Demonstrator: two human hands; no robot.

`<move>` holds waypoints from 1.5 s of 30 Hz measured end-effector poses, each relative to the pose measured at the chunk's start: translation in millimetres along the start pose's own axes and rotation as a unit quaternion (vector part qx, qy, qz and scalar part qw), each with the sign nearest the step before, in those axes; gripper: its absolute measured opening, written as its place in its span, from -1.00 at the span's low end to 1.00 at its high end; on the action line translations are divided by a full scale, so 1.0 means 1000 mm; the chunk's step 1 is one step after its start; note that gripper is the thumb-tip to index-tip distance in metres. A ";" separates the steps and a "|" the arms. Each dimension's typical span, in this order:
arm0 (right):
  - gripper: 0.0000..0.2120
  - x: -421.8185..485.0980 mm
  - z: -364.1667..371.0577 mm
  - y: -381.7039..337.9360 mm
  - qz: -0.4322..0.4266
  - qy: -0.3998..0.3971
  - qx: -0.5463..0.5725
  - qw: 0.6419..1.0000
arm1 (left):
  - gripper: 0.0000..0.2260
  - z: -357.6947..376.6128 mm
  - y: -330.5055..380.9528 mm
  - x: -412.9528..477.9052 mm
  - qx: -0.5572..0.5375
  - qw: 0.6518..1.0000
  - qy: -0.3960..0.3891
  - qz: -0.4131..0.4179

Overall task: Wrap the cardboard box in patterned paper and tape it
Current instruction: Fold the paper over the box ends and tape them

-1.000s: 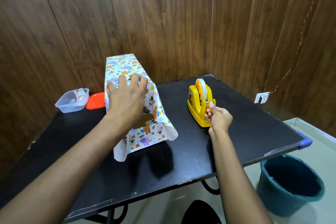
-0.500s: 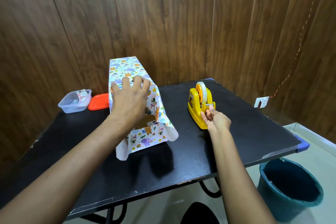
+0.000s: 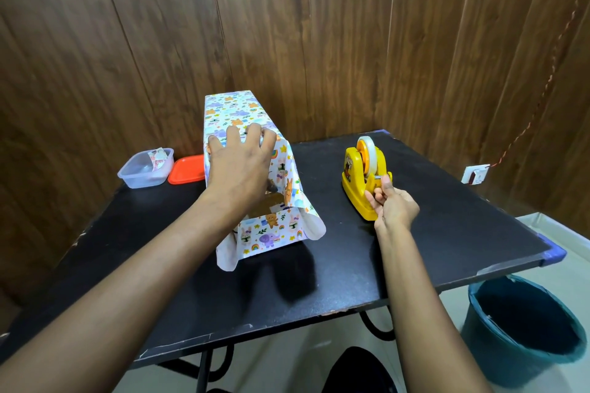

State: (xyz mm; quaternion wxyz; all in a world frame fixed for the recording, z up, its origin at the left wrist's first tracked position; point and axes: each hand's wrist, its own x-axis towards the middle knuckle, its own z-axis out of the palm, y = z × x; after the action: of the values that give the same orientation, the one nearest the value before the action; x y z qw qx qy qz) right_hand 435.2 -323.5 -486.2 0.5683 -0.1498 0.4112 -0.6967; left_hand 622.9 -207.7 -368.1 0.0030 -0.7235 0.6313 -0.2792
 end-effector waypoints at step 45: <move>-0.78 -0.177 0.056 0.052 -0.043 -0.338 -0.230 0.911 | -0.38 0.012 -0.047 -0.025 -0.227 0.968 0.017 -0.105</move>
State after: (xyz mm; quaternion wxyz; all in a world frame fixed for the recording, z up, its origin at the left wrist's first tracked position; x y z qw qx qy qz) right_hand 562.9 -184.8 -444.2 0.5925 -0.5208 0.3366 -0.5142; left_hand 669.8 -179.6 -371.4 -0.2017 -0.7628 0.5983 -0.1399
